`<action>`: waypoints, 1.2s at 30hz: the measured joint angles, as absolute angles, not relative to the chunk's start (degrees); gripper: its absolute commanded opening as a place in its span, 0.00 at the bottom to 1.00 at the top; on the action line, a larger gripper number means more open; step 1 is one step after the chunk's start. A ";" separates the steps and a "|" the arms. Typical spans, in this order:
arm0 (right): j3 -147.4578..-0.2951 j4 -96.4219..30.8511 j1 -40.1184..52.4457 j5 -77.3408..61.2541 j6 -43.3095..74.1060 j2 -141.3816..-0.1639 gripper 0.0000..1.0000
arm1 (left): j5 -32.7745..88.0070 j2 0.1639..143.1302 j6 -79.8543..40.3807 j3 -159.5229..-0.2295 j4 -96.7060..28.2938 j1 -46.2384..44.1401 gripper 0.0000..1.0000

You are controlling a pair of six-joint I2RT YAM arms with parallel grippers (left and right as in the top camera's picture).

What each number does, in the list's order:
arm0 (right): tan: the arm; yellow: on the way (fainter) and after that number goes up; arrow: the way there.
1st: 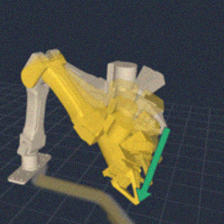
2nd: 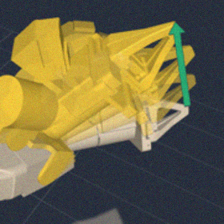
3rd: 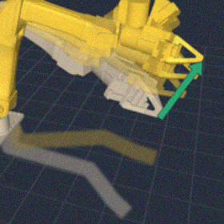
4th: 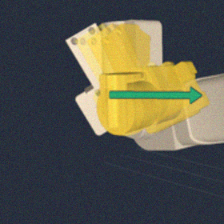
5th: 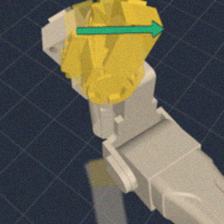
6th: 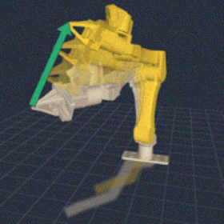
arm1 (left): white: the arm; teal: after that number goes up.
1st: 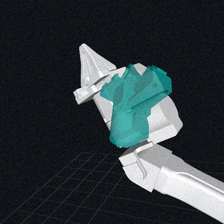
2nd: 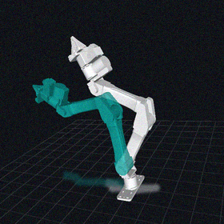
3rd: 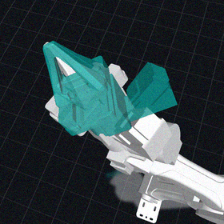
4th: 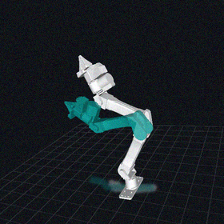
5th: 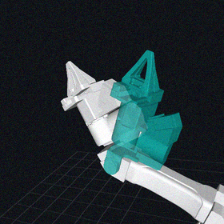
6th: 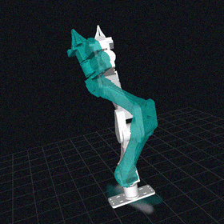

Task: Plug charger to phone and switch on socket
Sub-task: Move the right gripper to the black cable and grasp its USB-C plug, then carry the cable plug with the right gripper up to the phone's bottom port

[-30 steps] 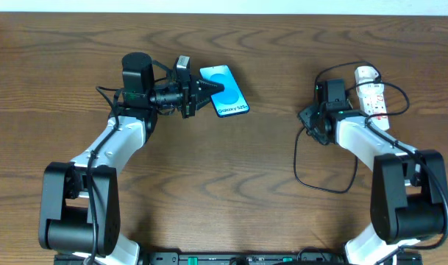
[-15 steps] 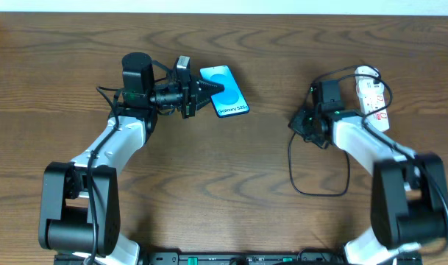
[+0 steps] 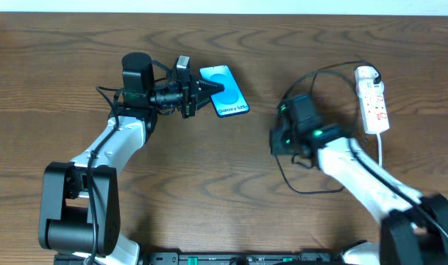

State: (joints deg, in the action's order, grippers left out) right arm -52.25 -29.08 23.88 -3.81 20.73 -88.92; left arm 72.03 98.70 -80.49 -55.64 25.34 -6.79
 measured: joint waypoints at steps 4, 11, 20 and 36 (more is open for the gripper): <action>-49.56 -28.82 25.36 -1.17 20.73 -95.04 0.37 | 72.10 98.70 -80.49 -55.64 25.34 -6.79 0.08; -50.59 -25.12 25.36 0.36 21.34 -95.94 0.66 | 72.55 98.70 -80.49 -55.64 25.34 -6.52 0.08; -57.32 -25.17 25.36 5.58 28.27 -95.94 0.58 | 75.24 98.70 -80.49 -55.64 25.34 1.74 0.07; -57.58 -19.99 28.64 13.26 31.42 -105.89 0.43 | 76.42 98.70 -80.49 -55.64 25.36 3.97 0.07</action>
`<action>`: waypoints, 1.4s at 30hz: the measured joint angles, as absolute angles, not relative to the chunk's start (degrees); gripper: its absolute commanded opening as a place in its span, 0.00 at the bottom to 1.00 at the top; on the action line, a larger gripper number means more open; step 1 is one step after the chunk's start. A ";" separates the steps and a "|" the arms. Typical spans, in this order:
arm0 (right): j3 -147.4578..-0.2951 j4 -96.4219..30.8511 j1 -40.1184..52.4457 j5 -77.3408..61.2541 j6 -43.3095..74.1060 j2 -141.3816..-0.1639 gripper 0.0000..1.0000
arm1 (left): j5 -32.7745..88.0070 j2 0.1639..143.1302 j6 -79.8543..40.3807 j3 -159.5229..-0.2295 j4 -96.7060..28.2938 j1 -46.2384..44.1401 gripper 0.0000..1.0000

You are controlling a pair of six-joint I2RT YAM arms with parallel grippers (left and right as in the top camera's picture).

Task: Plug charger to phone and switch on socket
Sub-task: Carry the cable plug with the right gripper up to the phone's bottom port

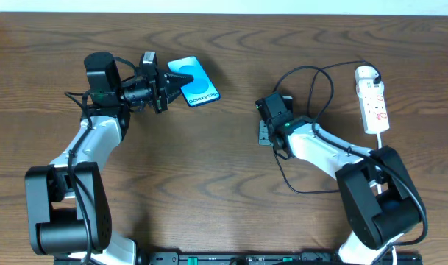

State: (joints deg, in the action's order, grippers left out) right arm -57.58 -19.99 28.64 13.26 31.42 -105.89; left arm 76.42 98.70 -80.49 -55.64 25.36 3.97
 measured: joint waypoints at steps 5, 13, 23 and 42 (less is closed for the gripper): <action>-57.82 -18.37 29.28 16.58 31.66 -106.74 0.40 | 76.42 98.70 -79.85 -55.64 25.36 3.97 0.07; -58.02 -17.08 29.28 19.05 31.66 -107.39 0.32 | 76.42 98.70 -79.46 -55.64 25.34 3.97 0.07; -58.02 -16.58 29.28 18.87 32.12 -107.63 0.02 | 76.49 98.70 -79.44 -55.64 25.36 3.97 0.07; -58.02 -24.12 22.24 -3.77 27.79 -87.15 0.01 | 75.53 98.70 -78.98 -55.64 25.58 -0.01 0.07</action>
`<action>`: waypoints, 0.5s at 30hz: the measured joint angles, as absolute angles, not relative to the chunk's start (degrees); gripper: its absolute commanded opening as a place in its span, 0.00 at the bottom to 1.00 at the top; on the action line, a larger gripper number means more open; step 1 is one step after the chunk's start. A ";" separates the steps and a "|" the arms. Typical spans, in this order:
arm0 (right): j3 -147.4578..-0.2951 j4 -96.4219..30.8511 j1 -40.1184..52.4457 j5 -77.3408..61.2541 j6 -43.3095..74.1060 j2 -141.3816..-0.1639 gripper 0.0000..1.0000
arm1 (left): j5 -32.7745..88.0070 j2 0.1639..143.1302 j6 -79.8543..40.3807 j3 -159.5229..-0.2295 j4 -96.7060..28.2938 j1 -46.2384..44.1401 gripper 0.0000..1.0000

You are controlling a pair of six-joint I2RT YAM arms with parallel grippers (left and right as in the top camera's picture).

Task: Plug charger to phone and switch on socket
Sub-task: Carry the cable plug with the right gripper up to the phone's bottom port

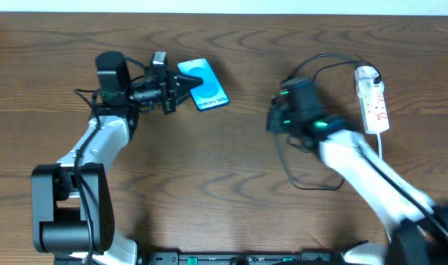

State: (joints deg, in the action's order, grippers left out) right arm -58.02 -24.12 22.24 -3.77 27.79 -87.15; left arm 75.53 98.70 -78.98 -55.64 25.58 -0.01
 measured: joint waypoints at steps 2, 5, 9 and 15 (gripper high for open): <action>-58.13 -27.99 18.37 -9.34 24.99 -80.82 0.01 | 74.52 98.70 -78.98 -55.64 26.04 -1.52 0.07; -58.15 -36.05 13.28 -15.64 21.19 -73.69 0.01 | 72.53 98.70 -78.96 -55.64 28.58 -3.84 0.07; -58.06 -47.64 8.84 -25.06 13.30 -66.92 0.01 | 70.70 98.70 -78.59 -55.64 34.00 -5.80 0.08; -58.00 -54.15 10.39 -41.89 -0.03 -62.76 0.01 | 70.87 98.70 -76.97 -55.66 37.58 -7.29 0.07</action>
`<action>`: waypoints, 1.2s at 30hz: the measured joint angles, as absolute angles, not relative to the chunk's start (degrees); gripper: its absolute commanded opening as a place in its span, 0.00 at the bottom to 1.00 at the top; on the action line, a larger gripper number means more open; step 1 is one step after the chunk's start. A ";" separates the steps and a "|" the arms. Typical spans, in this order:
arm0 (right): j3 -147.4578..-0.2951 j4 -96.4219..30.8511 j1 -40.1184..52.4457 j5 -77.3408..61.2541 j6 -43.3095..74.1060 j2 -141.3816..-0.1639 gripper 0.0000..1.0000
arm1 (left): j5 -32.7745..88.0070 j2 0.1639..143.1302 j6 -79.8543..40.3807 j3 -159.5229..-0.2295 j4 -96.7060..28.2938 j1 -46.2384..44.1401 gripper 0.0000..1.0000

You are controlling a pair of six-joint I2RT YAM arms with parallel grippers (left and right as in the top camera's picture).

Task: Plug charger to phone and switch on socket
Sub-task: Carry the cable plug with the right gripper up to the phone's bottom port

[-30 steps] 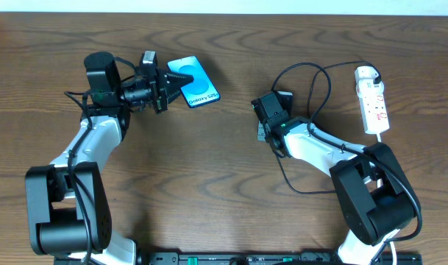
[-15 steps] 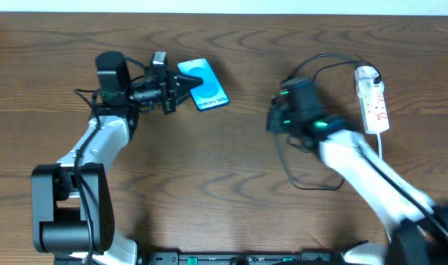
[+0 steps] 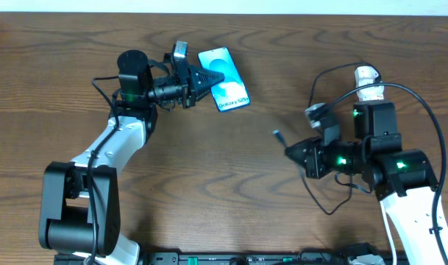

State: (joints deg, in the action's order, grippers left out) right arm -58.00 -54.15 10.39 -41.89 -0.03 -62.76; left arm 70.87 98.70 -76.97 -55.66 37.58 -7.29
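Note:
The blue phone (image 3: 227, 90), labelled Galaxy S25, lies flat at the back of the table, left of centre. My left gripper (image 3: 207, 78) is shut on its left edge, its dark fingers overlapping the screen. At centre right, my right gripper (image 3: 288, 147) points left and is shut on the black charger cable just behind its small connector (image 3: 276, 134), which sticks out toward the phone. The cable (image 3: 432, 110) loops around the right arm. The white socket strip (image 3: 365, 73) lies at the back right; only its far end shows, and the right arm hides the rest, switch included.
The brown wooden table (image 3: 209, 169) carries slack cable that trails toward the front near the right arm's base (image 3: 323, 202). The left arm's links run from the front left up to the phone.
My left gripper and the phone now lie further right and slightly nearer. The right arm has shifted right and forward, now covers the socket strip, and the connector shows at its fingertips.
The left gripper held the phone's edge throughout. The phone lay left of centre, then further left, then partway back, and is now near its first spot. The right gripper stayed over the cable at centre right and now holds the connector clear, pointing at the phone.

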 measured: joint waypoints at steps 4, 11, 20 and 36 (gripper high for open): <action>-57.54 -50.46 13.87 -46.33 -2.72 -63.40 0.01 | 72.27 98.70 -75.26 -55.66 37.63 -8.75 0.08; -57.36 -42.57 19.73 -44.80 2.44 -64.36 0.01 | 72.38 98.70 -74.61 -55.66 37.65 -9.87 0.07; -57.21 -40.75 25.26 -30.15 18.98 -64.38 0.01 | 69.23 98.70 -76.07 -55.66 37.63 -9.87 0.07; -50.28 -25.06 28.03 -26.13 29.34 -64.31 0.01 | 67.11 98.70 -76.90 -55.66 37.63 -9.87 0.08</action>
State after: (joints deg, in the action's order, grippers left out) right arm -50.28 -25.06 28.03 -26.13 29.34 -64.31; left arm 67.11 98.70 -76.90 -55.66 37.63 -9.87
